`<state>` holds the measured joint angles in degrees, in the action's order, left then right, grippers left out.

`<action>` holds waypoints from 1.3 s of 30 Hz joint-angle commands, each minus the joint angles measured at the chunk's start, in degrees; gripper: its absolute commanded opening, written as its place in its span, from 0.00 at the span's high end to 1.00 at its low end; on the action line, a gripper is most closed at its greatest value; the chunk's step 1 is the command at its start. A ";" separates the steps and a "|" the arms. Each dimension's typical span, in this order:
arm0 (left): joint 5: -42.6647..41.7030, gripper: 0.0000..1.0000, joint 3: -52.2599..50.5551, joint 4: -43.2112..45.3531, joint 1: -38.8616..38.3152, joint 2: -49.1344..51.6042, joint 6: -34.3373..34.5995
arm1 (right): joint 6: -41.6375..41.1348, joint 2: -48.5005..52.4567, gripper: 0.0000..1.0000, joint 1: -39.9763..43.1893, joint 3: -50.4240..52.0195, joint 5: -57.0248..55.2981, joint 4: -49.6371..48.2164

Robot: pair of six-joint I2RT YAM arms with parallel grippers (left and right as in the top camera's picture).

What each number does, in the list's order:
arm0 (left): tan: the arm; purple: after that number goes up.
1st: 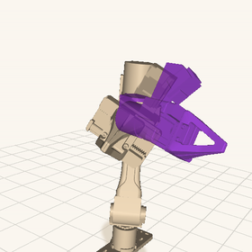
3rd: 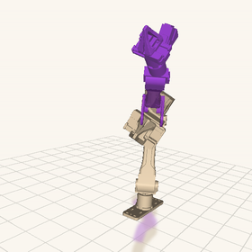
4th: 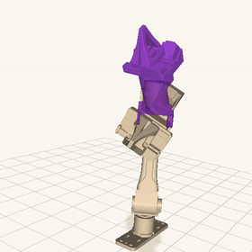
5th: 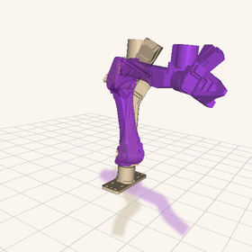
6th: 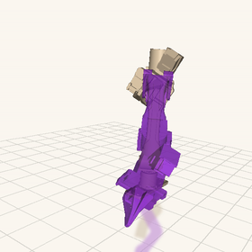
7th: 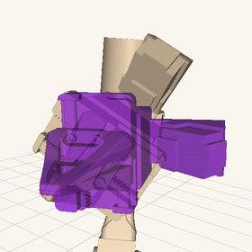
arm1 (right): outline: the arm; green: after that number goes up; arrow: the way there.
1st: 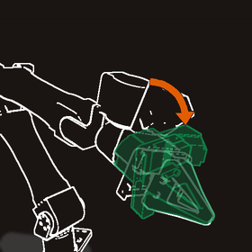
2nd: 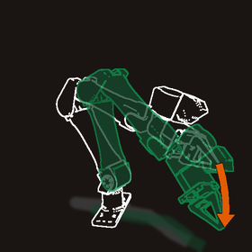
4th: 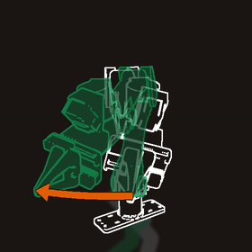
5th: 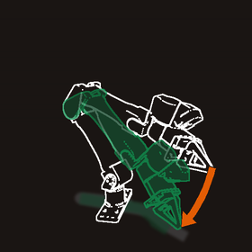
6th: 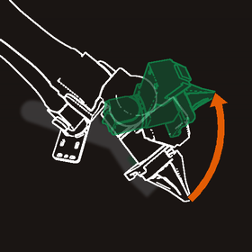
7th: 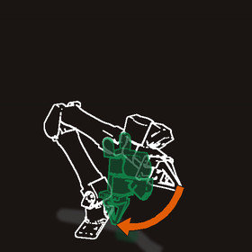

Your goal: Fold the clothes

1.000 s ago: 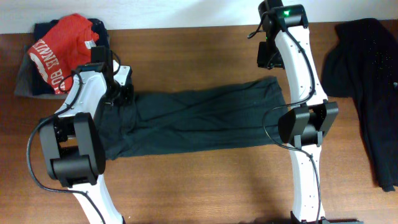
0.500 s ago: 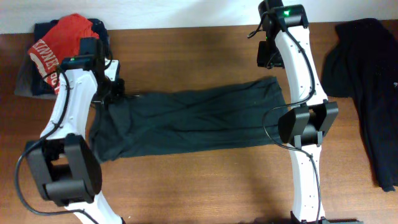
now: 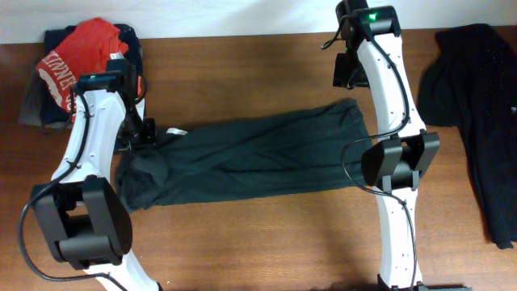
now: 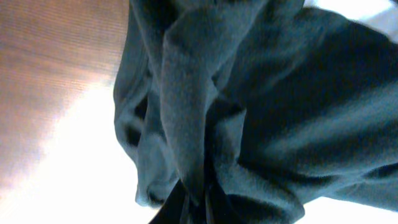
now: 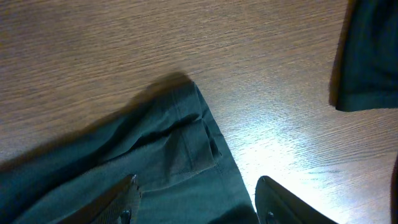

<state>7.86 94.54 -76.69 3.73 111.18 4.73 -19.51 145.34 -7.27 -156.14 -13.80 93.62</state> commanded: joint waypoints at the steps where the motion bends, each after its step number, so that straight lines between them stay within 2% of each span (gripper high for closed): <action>1: 1.66 0.91 1.09 -1.81 0.24 -1.05 2.12 | -0.50 -2.47 0.36 0.22 -0.90 0.11 0.02; 4: 1.62 0.91 1.09 -2.05 0.35 -1.05 2.14 | -0.50 -2.47 0.36 0.22 -0.90 0.11 0.00; 7: 1.62 0.76 1.09 -3.52 0.35 -1.05 2.12 | -0.50 -2.47 0.35 0.22 -0.90 0.11 0.04; 9: 1.60 0.72 1.09 -4.79 0.35 -1.05 2.12 | -0.48 -2.47 0.29 0.22 -0.87 0.31 0.04; 11: 1.57 0.48 1.09 -6.14 0.35 -1.05 2.12 | -0.50 -2.47 0.28 0.22 -0.79 0.31 0.09; 12: 1.60 0.39 1.09 -6.78 0.35 -1.05 2.12 | -0.50 -2.47 0.28 0.22 -0.79 0.33 0.17; 15: 1.51 0.32 1.09 -7.85 0.35 -1.05 2.12 | -0.48 -2.47 0.25 0.22 -0.79 0.55 0.35; 17: 1.40 0.32 1.09 -7.72 0.35 -1.05 2.14 | -0.46 -2.47 0.22 0.22 -0.79 1.90 0.46; 19: -0.15 0.39 1.09 -7.34 0.33 -1.05 2.16 | 0.39 -2.47 0.22 0.22 -0.79 4.85 0.63; 21: -8.33 0.48 1.09 -6.21 0.17 -1.05 2.10 | 4.11 -2.47 0.22 0.15 -0.79 10.43 0.66; 23: -14.36 0.51 1.09 -5.60 -0.02 -1.05 1.60 | 5.68 -2.47 0.22 0.15 -0.79 13.75 0.66; 26: -17.05 0.51 1.07 -5.20 -1.36 -1.05 -1.29 | 5.79 -2.47 0.22 0.15 -0.79 17.18 0.70; 30: -18.23 0.52 1.03 -4.76 -3.13 -0.85 -1.33 | 5.77 -2.47 0.22 0.15 -0.79 20.09 0.68; 34: -21.49 0.52 -0.72 -3.56 -4.44 -0.83 -1.33 | 5.75 -2.45 0.14 0.15 -0.68 22.12 0.74; 37: -25.83 0.51 -5.07 -0.07 -5.75 -0.72 -1.33 | 5.75 -1.97 0.15 0.09 -0.07 23.69 0.61; 39: -28.37 0.52 -8.00 2.95 -6.62 -0.61 -1.29 | 5.51 -1.36 0.21 0.15 0.22 23.71 0.44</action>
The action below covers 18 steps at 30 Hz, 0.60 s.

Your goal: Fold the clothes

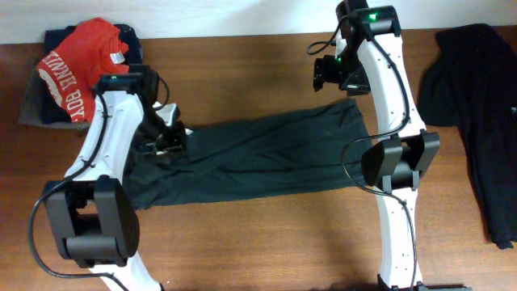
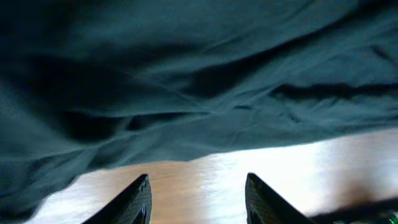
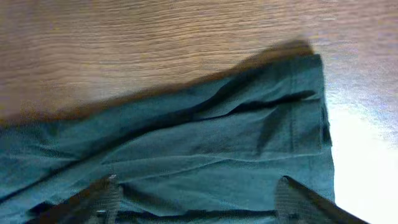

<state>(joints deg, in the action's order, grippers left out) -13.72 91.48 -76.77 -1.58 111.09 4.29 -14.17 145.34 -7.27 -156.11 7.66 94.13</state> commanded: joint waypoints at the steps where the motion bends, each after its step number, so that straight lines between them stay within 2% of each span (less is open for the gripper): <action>1: -7.41 0.52 -6.25 4.74 -1.79 -0.52 -0.48 | -0.17 -1.07 0.21 0.17 0.63 2.21 -0.44; 5: -7.54 0.52 -10.19 9.97 -2.56 -0.50 3.98 | -6.64 -0.63 0.21 0.87 2.95 -1.57 -2.23; 8: -7.52 0.52 -12.98 13.09 -2.47 -0.44 4.02 | -10.40 -0.63 0.20 1.73 5.31 -3.37 -4.17; 15: -7.45 0.52 -19.41 20.94 -2.21 -0.42 4.33 | -10.56 -0.63 0.18 2.16 12.68 -3.39 -8.20; 18: -7.04 0.52 -20.37 22.08 -1.64 -0.42 5.53 | -10.56 -0.63 0.24 2.14 16.55 -3.34 -11.47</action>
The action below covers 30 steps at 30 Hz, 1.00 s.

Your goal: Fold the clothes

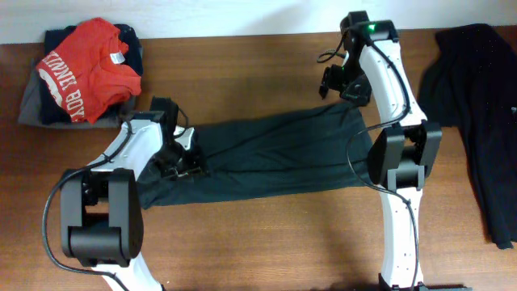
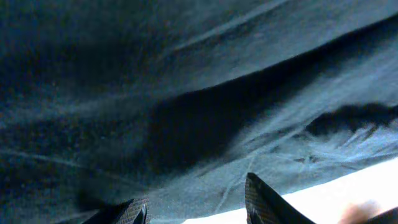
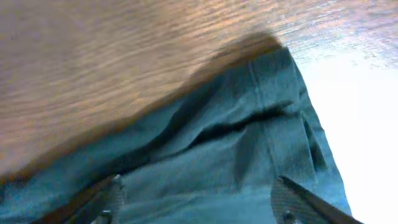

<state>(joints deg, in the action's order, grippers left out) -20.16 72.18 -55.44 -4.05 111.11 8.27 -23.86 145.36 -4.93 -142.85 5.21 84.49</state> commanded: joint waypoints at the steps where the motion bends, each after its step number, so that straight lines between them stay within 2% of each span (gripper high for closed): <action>1: 0.42 0.52 -1.07 0.74 1.25 -0.44 1.55 | -0.87 -0.66 0.30 -0.17 5.18 -0.92 -3.76; 7: 1.09 0.53 -1.07 0.74 2.49 -0.44 1.53 | -0.87 -0.66 0.38 -0.15 11.17 -0.76 -9.90; 9: 1.36 0.53 -1.07 0.72 2.47 -0.44 1.53 | -0.90 -0.66 0.43 0.13 12.57 -1.18 -9.99; 13: 3.10 0.53 -1.07 0.74 2.47 -0.44 1.53 | -0.92 -0.66 0.60 1.20 13.97 -1.68 -9.73; 16: 3.69 0.53 -1.07 0.74 2.47 -0.44 1.51 | -3.52 -0.66 0.66 2.10 13.94 -5.99 -8.13; 18: 3.69 0.65 -1.07 0.68 2.47 -0.44 1.49 | -5.20 -0.66 0.73 2.75 13.94 -8.76 -6.64; 20: 3.72 0.69 -1.07 0.70 2.64 -0.44 1.51 | -5.20 -0.66 0.82 3.43 13.94 -9.42 -5.60; 30: 3.69 0.71 -1.07 0.74 7.45 -0.44 1.51 | -5.16 -0.83 0.82 4.57 7.39 -14.82 1.36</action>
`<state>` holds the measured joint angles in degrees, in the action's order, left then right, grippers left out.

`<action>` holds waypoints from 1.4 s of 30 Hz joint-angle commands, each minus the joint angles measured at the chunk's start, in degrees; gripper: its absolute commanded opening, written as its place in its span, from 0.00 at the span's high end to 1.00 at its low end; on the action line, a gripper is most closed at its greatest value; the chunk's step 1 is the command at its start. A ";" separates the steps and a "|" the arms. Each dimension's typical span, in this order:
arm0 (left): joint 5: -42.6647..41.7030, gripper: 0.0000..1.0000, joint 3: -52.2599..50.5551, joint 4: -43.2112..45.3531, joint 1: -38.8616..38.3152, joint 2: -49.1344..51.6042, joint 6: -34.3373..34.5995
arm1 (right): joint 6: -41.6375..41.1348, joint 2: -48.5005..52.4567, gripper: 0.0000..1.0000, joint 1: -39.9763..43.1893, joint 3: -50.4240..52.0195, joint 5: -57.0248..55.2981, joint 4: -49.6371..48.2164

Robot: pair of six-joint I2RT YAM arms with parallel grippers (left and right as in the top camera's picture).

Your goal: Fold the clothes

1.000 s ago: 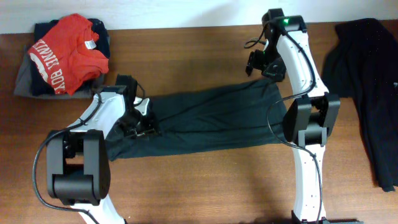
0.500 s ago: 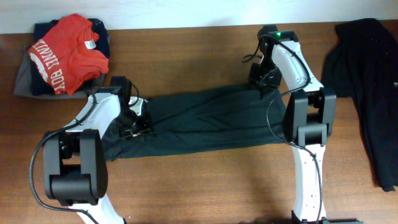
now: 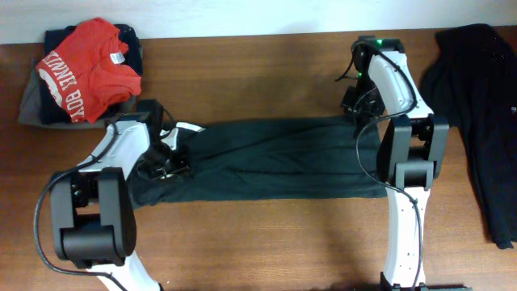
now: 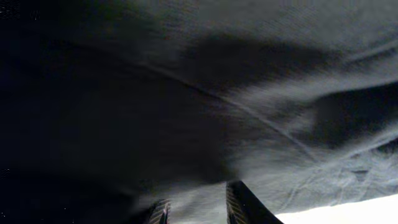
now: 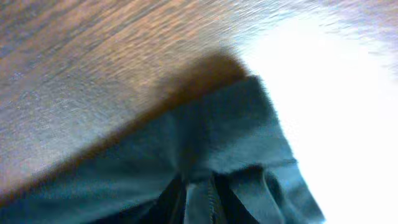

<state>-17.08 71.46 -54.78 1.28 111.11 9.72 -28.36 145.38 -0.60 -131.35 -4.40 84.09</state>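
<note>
A dark green garment (image 3: 266, 158) lies stretched left to right across the middle of the wooden table (image 3: 242, 242). My left gripper (image 3: 166, 160) presses down on its left end. In the left wrist view the left gripper (image 4: 196, 210) is open with narrowed jaws, and cloth (image 4: 261, 124) bulges between the fingers. My right gripper (image 3: 354, 109) is at the garment's upper right corner. In the right wrist view the right gripper (image 5: 199, 198) is shut on a fold of that corner (image 5: 249, 118).
A pile with a red printed shirt (image 3: 85, 56) on top sits at the back left corner. A black garment (image 3: 477, 105) lies along the right edge. Bare wood (image 3: 242, 73) shows behind the green garment.
My right gripper, open over the upper right corner, has shut on it and sits further right. The left jaws have narrowed on the cloth. The garment lies straighter and longer.
At first my left gripper held the bunched left end and the right hung open off the far corner. Then the left was open over the cloth. Both came down open onto the garment's ends; now the right holds its corner.
</note>
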 commanded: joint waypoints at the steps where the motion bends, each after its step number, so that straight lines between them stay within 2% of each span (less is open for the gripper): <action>1: 0.61 0.73 -0.35 0.09 2.75 -0.44 0.04 | -0.66 -0.90 0.82 0.24 -4.92 -5.57 2.49; 5: 0.66 0.73 -0.35 0.07 4.98 -0.44 -0.15 | -0.68 -0.92 0.92 0.26 -8.81 -5.57 6.23; 7: 0.83 0.73 -0.35 0.02 5.66 -0.44 -0.13 | -0.68 -0.92 0.93 0.26 -10.08 -5.49 7.56; 9: 0.81 0.73 -0.35 -0.11 6.08 -0.44 -0.13 | -0.66 -0.92 0.89 0.24 -11.21 -4.74 8.83; 12: 0.81 0.73 -0.35 -0.24 6.12 -0.44 -0.15 | 2.58 -0.92 0.75 0.17 -11.87 2.05 9.60; 14: 0.81 0.73 -0.35 -0.13 6.12 -0.44 -0.15 | 9.44 -0.90 0.56 -0.15 -11.82 11.52 9.35; 15: 0.81 0.73 -0.35 -0.09 6.12 -0.44 -0.15 | 11.82 -0.90 0.39 -0.48 -11.69 14.73 9.20; 16: 0.83 0.73 -0.35 -0.04 6.14 -0.44 -0.15 | 13.46 -0.90 0.17 -0.85 -11.47 16.81 9.03; 17: 0.83 0.73 -0.35 -0.07 6.14 -0.44 -0.15 | 14.62 -0.90 0.10 -1.38 -11.32 17.94 8.94; 22: 0.85 0.72 -0.35 -0.09 6.14 -0.44 -0.15 | 13.25 -0.87 0.09 -4.24 -11.32 17.94 8.68; 24: 0.83 0.72 -0.35 -0.09 6.14 -0.44 -0.15 | 9.86 -0.87 0.12 -5.46 -11.32 17.94 8.44; 28: 0.81 0.72 -0.35 -0.13 6.12 -0.44 -0.13 | 3.15 -0.68 0.11 -7.89 -11.32 17.94 6.84; 33: 0.81 0.72 -0.35 -0.42 6.12 -0.44 -0.13 | -1.14 -0.68 0.11 -10.80 -10.16 17.29 6.36; 40: 0.81 0.72 -0.35 -0.39 6.12 -0.44 -0.13 | -16.31 -0.68 0.07 -11.87 -3.85 14.05 4.22; 42: 0.81 0.72 -0.35 -0.42 6.12 -0.44 -0.13 | -17.70 -0.68 0.06 -11.87 -1.92 14.08 3.23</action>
<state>-16.93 71.46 -55.07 7.09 111.11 9.72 -38.92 145.36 -12.53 -136.55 11.22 88.18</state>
